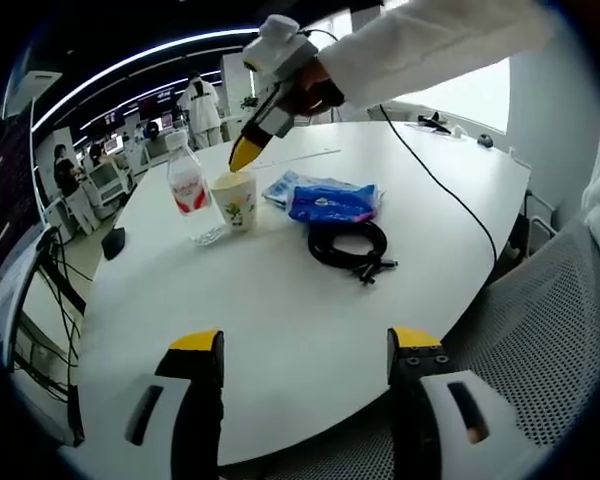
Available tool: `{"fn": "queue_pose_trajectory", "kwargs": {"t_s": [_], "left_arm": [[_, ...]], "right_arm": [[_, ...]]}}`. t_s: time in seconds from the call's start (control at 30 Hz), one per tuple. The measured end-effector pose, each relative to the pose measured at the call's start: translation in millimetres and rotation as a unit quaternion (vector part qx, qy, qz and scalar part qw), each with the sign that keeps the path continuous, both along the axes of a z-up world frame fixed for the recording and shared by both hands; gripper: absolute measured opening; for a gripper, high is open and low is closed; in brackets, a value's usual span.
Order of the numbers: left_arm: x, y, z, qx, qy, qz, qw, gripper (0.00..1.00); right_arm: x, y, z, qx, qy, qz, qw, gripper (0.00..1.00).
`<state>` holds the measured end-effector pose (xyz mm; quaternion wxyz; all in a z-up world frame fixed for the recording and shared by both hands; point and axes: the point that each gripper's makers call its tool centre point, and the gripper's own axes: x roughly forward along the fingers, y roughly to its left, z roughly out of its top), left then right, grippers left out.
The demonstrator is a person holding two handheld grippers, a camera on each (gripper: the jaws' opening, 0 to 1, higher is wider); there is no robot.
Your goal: Arrange the tabletop items into an orderly group along one side of the table until the central work area is clear of visible clutter.
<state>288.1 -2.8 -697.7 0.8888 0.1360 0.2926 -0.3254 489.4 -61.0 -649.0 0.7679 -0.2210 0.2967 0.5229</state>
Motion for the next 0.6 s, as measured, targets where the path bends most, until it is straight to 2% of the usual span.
{"fn": "queue_pose_trajectory", "kwargs": {"t_s": [0.33, 0.47, 0.6], "left_arm": [[-0.4, 1.5, 2.5, -0.001, -0.006, 0.001, 1.0000, 0.70], [-0.6, 1.3, 3.2, -0.002, -0.009, 0.000, 1.0000, 0.72], [-1.4, 0.9, 2.5, -0.002, -0.009, -0.002, 1.0000, 0.73]], "right_arm": [[-19.3, -21.0, 13.0, 0.011, 0.011, -0.041, 0.9990, 0.30], [-32.0, -28.2, 15.9, 0.022, 0.025, -0.053, 0.9981, 0.34], [-41.0, -36.6, 21.5, 0.029, 0.023, -0.065, 0.9972, 0.39]]}}
